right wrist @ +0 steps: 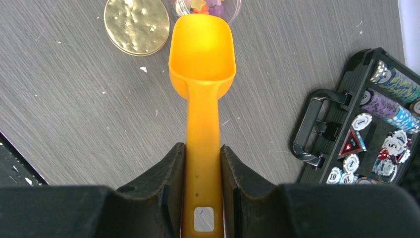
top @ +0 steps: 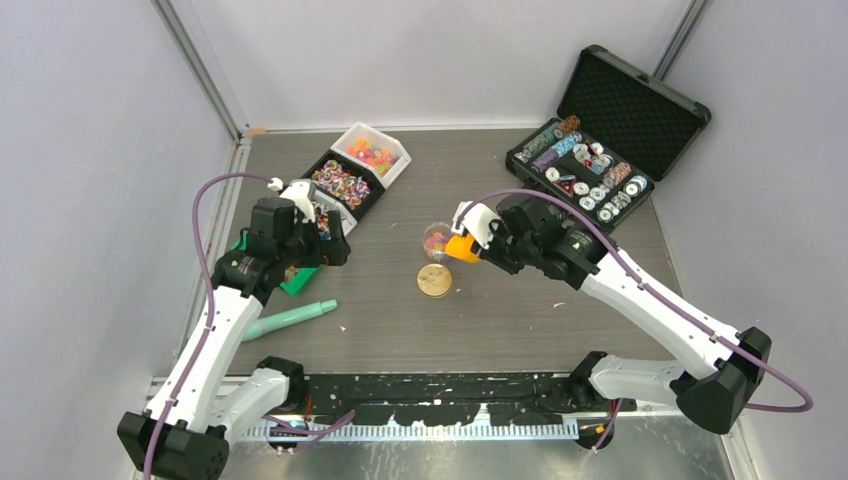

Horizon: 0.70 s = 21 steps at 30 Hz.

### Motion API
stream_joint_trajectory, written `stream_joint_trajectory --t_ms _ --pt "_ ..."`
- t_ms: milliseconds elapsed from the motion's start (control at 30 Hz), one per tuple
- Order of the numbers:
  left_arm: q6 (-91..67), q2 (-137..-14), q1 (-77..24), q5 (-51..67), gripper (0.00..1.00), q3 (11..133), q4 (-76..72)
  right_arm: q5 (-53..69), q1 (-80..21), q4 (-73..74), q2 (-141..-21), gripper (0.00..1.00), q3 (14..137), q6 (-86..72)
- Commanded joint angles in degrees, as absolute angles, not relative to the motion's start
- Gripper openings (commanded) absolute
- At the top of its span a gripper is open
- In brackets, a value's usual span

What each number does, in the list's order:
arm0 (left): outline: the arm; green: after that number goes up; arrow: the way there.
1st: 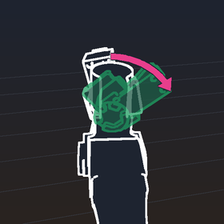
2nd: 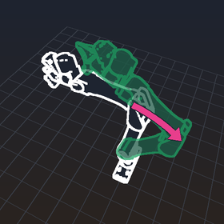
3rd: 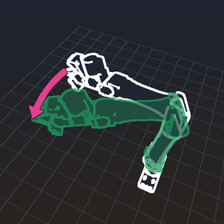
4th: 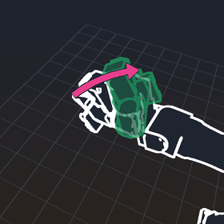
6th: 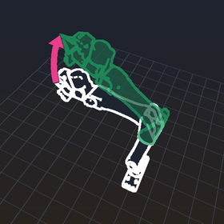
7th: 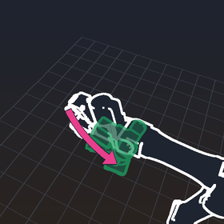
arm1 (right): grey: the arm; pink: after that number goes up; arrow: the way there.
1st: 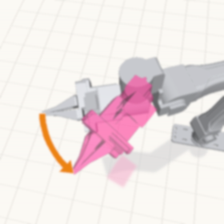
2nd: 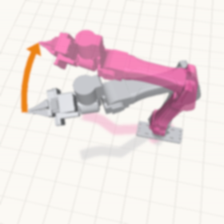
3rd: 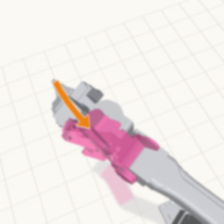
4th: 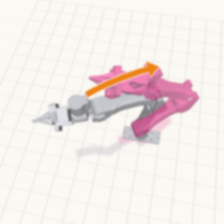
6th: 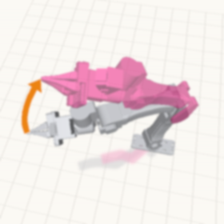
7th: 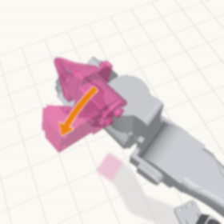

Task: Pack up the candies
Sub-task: Scoop the fake candies from the storage box.

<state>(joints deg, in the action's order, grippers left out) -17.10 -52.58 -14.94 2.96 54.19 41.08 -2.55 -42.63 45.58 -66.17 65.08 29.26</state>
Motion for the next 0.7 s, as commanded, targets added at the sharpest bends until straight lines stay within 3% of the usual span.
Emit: stream_joint_trajectory --t_ms 0,667 --pt "-16.41 -51.33 -15.12 1.58 1.00 56.28 41.04 -4.51 -43.38 46.49 -66.80 0.00 68.91 30.55" --pt "-25.25 -52.05 -15.18 -7.41 1.00 54.14 39.30 -4.91 -43.55 40.25 -71.05 0.00 77.29 29.95"
